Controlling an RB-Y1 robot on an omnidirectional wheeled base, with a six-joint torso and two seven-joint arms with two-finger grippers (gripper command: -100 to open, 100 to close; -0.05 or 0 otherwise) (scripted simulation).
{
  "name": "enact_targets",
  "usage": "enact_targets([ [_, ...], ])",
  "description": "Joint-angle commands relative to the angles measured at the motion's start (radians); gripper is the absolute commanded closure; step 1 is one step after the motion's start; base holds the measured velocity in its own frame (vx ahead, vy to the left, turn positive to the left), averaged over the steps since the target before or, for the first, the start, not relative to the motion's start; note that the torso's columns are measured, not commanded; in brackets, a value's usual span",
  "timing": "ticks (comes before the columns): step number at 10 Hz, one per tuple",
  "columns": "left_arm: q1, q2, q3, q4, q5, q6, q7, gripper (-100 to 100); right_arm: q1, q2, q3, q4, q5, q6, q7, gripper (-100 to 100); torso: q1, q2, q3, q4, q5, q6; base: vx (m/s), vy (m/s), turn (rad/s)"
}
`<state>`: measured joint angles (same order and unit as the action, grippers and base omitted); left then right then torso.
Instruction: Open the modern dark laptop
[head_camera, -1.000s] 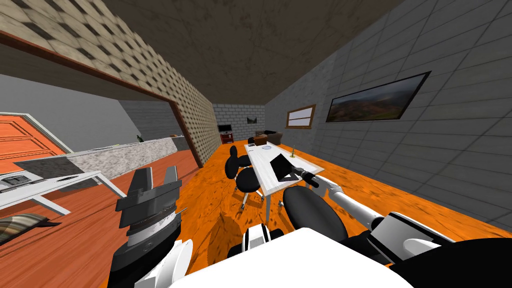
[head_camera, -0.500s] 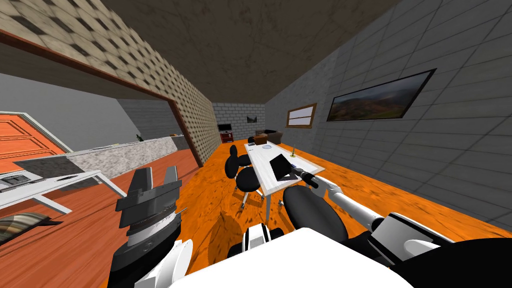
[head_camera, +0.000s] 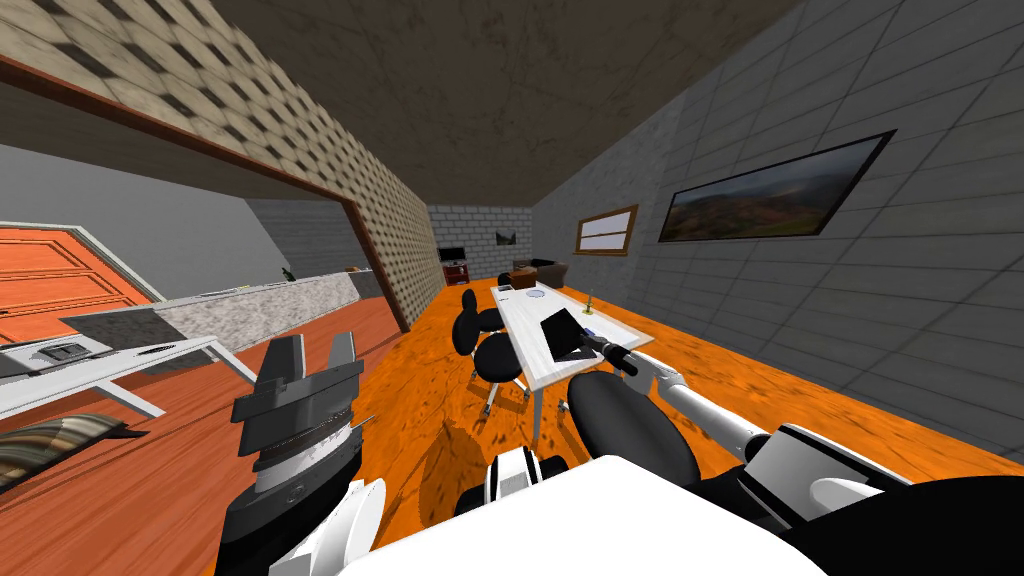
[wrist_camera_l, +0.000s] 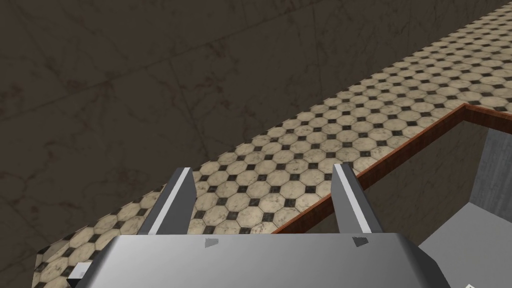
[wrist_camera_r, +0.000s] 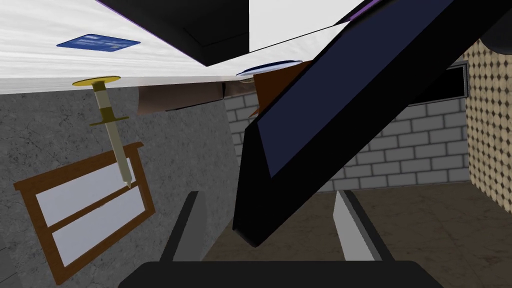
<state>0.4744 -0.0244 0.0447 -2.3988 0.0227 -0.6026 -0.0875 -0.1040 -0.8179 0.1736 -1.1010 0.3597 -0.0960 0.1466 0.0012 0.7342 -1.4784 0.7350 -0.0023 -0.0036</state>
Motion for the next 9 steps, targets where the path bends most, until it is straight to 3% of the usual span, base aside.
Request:
enact_targets([
  [1, 0.0, 0.0, 0.0, 0.0, 0.0, 0.0, 0.0, 0, 0.005, -0.064, 0.02, -0.022, -0.025, 0.016, -0.044, -100, 0.0, 0.003, 0.002, 0.002, 0.002, 0.003, -0.019, 0.035, 0.034],
  [7, 0.0, 0.0, 0.0, 0.0, 0.0, 0.0, 0.0, 0, 0.011, -0.198, 0.07, -0.073, -0.078, 0.054, -0.136, -100, -0.001, 0.004, 0.002, 0.003, 0.002, 0.004, -0.018, 0.029, 0.033],
  [8, 0.0, 0.0, 0.0, 0.0, 0.0, 0.0, 0.0, 0, 0.013, -0.183, 0.062, -0.07, -0.072, 0.049, -0.124, -100, -0.001, 0.004, 0.002, 0.003, 0.002, 0.004, -0.009, 0.011, 0.006],
  [9, 0.0, 0.0, 0.0, 0.0, 0.0, 0.0, 0.0, 0, 0.013, -0.185, 0.063, -0.072, -0.073, 0.051, -0.127, 0, -0.002, 0.003, 0.002, 0.003, 0.002, 0.004, 0.0, 0.0, 0.0],
])
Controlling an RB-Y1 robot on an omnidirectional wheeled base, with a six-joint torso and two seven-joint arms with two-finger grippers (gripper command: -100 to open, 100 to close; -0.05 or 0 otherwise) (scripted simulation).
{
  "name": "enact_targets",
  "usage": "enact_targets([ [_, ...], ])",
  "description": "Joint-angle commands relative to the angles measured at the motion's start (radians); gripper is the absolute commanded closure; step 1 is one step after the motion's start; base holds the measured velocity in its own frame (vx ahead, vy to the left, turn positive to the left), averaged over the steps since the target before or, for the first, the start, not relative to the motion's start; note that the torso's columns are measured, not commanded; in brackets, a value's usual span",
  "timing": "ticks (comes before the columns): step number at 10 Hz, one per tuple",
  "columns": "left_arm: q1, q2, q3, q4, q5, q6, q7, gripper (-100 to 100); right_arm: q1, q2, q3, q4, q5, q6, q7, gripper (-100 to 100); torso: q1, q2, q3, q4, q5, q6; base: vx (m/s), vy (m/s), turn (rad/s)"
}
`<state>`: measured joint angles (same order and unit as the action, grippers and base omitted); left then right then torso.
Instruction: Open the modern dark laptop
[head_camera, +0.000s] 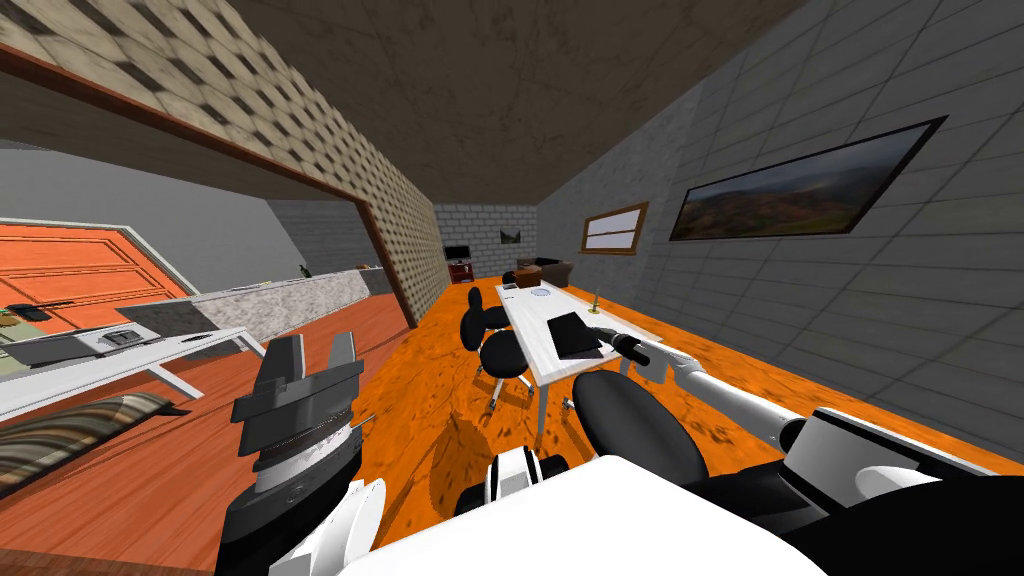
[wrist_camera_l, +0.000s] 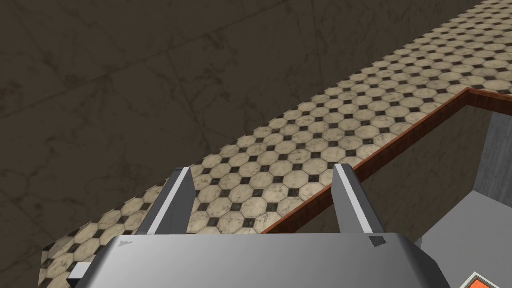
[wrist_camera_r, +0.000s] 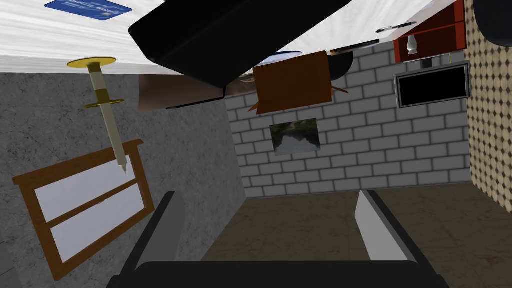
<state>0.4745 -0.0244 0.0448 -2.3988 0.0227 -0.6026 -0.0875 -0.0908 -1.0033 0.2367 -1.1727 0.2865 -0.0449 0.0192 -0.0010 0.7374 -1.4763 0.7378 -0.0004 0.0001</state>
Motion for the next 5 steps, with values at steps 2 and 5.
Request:
enact_targets([
  [2, 0.0, 0.0, 0.0, 0.0, 0.0, 0.0, 0.0, 0, 0.0, 0.0, 0.0, 0.0, 0.0, 0.0, 0.0, 0, 0.0, 0.0, 0.0, 0.0, 0.0, 0.0, 0.0, 0.0, 0.0],
  [5, 0.0, 0.0, 0.0, 0.0, 0.0, 0.0, 0.0, 0, 0.0, 0.0, 0.0, 0.0, 0.0, 0.0, 0.0, 0, 0.001, 0.001, 0.0, 0.0, 0.0, 0.0, 0.0, 0.0, 0.0],
])
